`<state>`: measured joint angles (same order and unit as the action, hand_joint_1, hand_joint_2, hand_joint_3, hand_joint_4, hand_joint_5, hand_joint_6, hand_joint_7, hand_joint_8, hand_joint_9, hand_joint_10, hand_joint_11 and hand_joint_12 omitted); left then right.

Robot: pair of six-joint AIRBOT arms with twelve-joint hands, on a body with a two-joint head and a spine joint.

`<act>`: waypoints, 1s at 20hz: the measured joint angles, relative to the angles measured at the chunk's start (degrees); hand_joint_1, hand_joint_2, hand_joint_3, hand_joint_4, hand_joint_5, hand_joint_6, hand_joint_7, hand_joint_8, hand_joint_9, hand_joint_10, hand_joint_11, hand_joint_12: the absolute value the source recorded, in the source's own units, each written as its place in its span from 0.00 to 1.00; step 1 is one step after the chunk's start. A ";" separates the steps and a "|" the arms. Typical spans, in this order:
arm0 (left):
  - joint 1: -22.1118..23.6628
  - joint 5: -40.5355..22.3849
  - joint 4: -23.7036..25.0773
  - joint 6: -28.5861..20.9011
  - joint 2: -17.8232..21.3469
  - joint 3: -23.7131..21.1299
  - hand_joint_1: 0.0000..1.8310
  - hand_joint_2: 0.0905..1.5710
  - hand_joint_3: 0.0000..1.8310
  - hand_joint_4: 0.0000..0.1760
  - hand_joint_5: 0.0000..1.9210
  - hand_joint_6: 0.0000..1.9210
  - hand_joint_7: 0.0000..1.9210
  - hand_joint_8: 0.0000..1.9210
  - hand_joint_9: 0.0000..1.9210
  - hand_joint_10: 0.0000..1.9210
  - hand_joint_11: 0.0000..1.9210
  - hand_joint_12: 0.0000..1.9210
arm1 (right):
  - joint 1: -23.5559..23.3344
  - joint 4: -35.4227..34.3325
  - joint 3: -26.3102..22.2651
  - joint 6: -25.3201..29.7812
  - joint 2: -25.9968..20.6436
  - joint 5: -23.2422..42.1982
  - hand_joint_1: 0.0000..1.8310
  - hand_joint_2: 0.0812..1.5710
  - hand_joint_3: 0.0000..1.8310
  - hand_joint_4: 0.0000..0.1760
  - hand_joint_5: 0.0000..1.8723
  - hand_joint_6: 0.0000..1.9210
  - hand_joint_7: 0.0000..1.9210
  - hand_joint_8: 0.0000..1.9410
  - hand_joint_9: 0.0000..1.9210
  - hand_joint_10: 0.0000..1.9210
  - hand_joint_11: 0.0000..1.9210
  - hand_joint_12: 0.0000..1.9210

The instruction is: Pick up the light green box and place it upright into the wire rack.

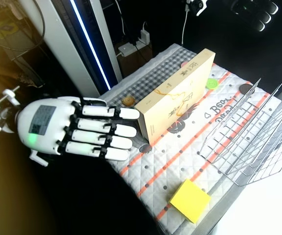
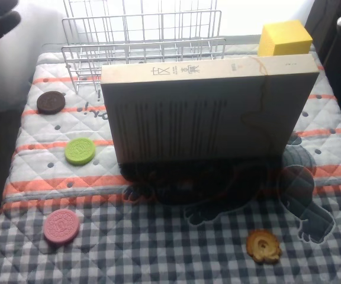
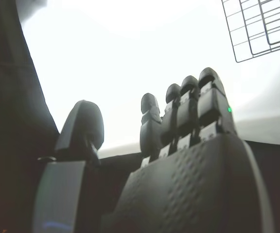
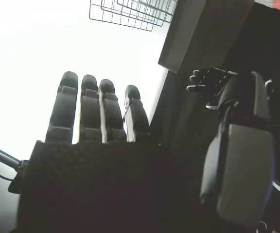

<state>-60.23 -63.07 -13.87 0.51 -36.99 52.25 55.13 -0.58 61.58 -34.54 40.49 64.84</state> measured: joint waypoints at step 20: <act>0.00 0.94 -0.02 -0.07 0.02 0.00 0.22 0.72 0.00 0.68 0.23 0.00 0.22 0.00 0.24 0.00 0.00 0.38 | -21.51 22.40 7.04 13.31 7.52 -10.62 0.36 0.48 0.00 1.00 0.00 0.00 0.00 0.00 0.00 0.00 0.04 0.02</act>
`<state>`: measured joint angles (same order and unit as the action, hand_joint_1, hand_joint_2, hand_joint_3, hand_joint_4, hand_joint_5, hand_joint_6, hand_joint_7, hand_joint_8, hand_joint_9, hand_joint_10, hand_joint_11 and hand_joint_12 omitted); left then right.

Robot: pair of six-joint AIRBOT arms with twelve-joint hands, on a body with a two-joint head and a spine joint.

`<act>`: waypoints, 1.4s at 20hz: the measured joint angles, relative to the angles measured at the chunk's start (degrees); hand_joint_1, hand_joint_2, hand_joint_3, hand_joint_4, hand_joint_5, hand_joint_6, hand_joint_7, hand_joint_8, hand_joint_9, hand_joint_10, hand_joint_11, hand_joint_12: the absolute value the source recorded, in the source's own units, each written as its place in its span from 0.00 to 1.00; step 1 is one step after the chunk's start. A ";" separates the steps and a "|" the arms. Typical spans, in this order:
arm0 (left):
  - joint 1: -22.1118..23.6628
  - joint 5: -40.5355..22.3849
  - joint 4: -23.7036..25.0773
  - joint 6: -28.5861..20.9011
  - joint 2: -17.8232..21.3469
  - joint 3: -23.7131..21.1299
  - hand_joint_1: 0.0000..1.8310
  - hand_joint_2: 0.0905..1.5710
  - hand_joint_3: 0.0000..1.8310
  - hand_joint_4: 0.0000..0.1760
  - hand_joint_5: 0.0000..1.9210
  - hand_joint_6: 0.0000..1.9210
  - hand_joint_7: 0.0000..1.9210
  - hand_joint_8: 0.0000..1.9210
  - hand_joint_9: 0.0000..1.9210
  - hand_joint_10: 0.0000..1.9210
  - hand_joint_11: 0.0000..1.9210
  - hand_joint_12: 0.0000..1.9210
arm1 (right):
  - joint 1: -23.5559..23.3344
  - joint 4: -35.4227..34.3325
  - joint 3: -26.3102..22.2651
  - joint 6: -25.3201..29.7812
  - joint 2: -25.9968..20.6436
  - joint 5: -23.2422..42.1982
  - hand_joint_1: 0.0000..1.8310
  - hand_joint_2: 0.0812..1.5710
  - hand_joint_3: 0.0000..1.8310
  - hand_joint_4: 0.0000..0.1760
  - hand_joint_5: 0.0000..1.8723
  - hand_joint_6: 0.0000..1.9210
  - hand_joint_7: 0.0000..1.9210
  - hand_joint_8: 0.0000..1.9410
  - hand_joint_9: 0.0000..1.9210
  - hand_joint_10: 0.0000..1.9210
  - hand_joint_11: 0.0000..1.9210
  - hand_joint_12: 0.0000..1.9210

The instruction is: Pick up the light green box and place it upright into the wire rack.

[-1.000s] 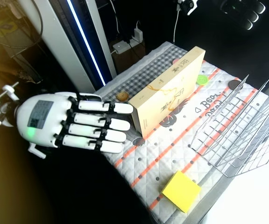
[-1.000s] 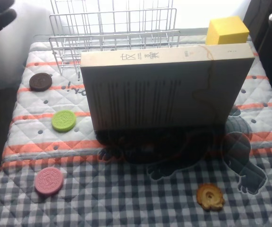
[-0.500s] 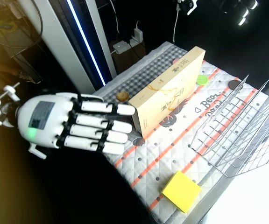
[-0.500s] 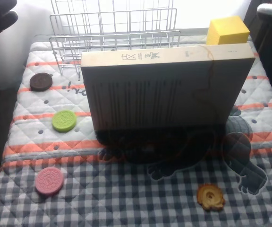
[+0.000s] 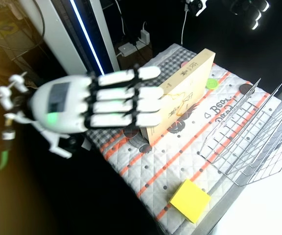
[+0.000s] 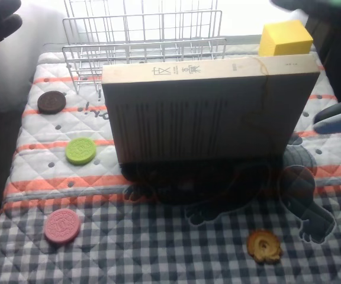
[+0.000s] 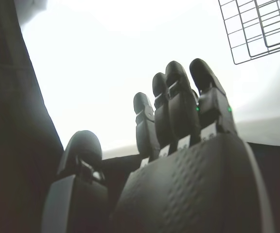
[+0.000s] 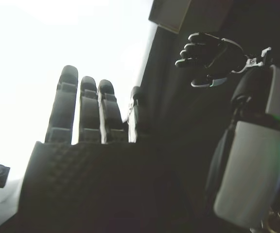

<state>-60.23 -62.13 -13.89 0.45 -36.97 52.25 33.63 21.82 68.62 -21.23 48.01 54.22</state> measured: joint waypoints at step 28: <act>0.07 1.38 0.17 0.04 -0.74 0.72 0.29 0.71 0.00 0.68 0.24 0.00 0.21 0.00 0.23 0.00 0.00 0.52 | -14.03 27.21 11.78 22.16 13.92 -13.53 0.35 0.51 0.00 1.00 0.03 0.00 0.11 0.00 0.11 0.00 0.00 0.49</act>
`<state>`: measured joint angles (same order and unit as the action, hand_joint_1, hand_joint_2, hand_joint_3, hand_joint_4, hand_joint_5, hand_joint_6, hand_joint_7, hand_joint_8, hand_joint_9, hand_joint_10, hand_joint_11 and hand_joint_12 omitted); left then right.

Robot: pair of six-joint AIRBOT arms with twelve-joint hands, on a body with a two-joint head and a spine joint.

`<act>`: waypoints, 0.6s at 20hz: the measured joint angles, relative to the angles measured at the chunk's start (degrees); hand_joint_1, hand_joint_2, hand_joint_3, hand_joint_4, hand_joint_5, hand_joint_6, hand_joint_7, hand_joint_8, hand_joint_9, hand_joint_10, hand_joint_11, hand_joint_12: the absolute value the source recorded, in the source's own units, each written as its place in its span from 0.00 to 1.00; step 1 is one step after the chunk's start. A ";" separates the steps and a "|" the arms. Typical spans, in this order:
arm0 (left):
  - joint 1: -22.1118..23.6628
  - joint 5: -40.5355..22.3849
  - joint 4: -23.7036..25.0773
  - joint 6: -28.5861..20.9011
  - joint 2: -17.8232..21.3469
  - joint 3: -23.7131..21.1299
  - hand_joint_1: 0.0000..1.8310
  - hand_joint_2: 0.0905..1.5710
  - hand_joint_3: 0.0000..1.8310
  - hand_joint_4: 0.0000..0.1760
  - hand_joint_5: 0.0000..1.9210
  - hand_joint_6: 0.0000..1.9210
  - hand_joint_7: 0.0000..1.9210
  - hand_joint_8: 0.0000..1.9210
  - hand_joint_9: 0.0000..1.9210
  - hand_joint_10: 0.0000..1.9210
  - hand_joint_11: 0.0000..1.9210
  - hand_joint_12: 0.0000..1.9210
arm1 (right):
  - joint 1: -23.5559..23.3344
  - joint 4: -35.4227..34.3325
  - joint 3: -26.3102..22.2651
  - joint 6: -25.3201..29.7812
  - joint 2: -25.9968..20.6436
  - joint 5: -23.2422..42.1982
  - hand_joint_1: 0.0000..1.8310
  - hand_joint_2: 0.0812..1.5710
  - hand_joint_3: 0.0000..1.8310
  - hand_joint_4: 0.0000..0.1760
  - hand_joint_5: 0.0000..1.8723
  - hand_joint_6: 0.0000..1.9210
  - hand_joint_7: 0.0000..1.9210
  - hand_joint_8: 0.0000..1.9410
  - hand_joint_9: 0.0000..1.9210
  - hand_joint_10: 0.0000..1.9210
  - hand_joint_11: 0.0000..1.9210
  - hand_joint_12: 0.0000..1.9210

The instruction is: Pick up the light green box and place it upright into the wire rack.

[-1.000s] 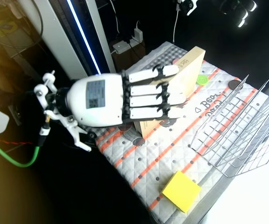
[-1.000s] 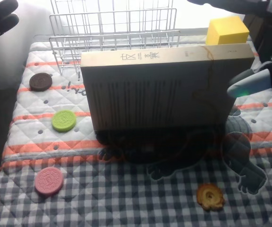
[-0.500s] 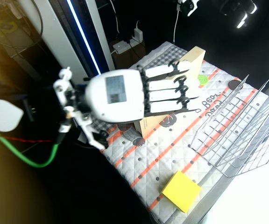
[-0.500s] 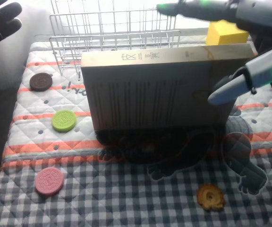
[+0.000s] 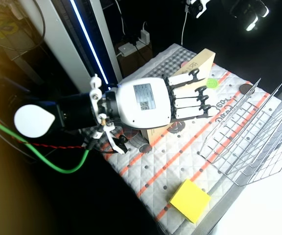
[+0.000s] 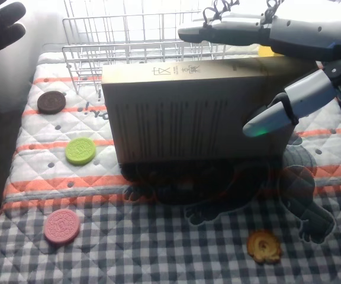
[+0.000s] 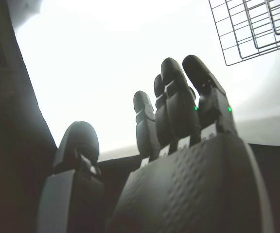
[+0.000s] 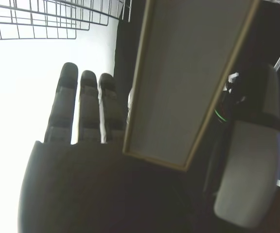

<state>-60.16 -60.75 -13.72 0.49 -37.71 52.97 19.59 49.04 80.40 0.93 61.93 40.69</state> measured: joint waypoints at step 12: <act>0.02 -0.13 0.00 0.00 0.00 0.00 0.28 0.72 0.00 0.83 0.23 0.00 0.22 0.00 0.26 0.00 0.00 0.50 | 3.89 -3.37 1.49 1.60 0.96 0.37 0.39 0.53 0.00 0.16 0.24 0.00 0.38 0.00 0.39 0.17 0.22 0.75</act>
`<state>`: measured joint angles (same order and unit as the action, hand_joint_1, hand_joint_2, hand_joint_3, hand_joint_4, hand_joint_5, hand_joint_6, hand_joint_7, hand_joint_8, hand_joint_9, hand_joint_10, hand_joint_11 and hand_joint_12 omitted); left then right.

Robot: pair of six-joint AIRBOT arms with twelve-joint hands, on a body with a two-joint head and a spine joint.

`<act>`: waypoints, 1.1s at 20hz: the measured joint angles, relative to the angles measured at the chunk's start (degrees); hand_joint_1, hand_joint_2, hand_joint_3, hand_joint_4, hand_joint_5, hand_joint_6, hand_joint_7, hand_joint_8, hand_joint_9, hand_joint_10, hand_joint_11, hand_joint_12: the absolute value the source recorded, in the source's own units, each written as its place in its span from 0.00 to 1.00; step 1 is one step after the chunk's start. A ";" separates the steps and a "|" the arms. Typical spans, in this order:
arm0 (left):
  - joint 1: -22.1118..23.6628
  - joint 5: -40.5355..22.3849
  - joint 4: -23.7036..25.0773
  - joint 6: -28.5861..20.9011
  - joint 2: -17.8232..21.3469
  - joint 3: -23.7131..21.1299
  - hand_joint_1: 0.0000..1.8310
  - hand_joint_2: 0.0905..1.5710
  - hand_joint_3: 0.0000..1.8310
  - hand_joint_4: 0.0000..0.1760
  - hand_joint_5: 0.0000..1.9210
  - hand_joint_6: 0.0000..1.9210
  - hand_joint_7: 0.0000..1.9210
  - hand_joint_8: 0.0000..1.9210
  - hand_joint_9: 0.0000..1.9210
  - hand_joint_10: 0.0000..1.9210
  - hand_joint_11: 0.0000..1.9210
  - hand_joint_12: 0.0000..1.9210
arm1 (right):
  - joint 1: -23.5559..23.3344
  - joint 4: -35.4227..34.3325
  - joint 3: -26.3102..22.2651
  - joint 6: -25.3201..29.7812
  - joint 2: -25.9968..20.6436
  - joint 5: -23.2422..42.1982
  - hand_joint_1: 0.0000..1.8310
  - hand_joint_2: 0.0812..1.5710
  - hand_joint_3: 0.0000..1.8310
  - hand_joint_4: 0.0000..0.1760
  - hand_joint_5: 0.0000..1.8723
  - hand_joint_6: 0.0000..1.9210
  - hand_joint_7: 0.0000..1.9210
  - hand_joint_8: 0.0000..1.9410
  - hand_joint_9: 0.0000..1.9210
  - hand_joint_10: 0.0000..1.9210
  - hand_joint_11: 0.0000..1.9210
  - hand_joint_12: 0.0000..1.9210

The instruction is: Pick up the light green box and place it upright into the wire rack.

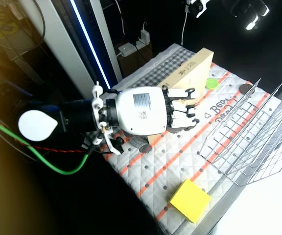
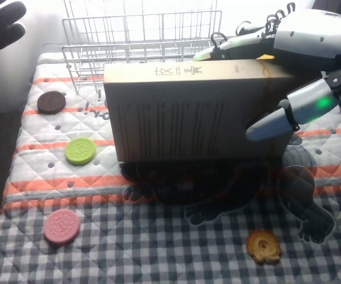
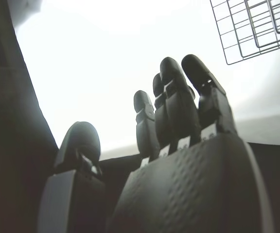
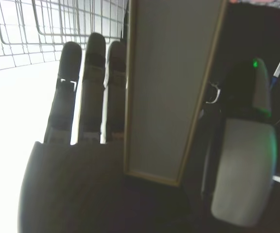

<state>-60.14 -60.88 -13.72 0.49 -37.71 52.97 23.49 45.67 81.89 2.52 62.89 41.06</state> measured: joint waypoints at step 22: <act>-0.02 -0.02 -0.33 0.02 -0.07 0.11 0.28 0.72 0.00 0.52 0.27 0.00 0.23 0.00 0.27 0.00 0.00 0.49 | -11.04 3.30 -0.48 -1.14 -0.61 0.15 0.70 0.65 0.00 0.00 0.53 0.43 0.69 0.26 0.81 0.03 0.73 0.33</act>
<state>-60.16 -60.90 -14.04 0.51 -37.78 53.08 12.45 48.97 81.41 1.39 62.28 41.21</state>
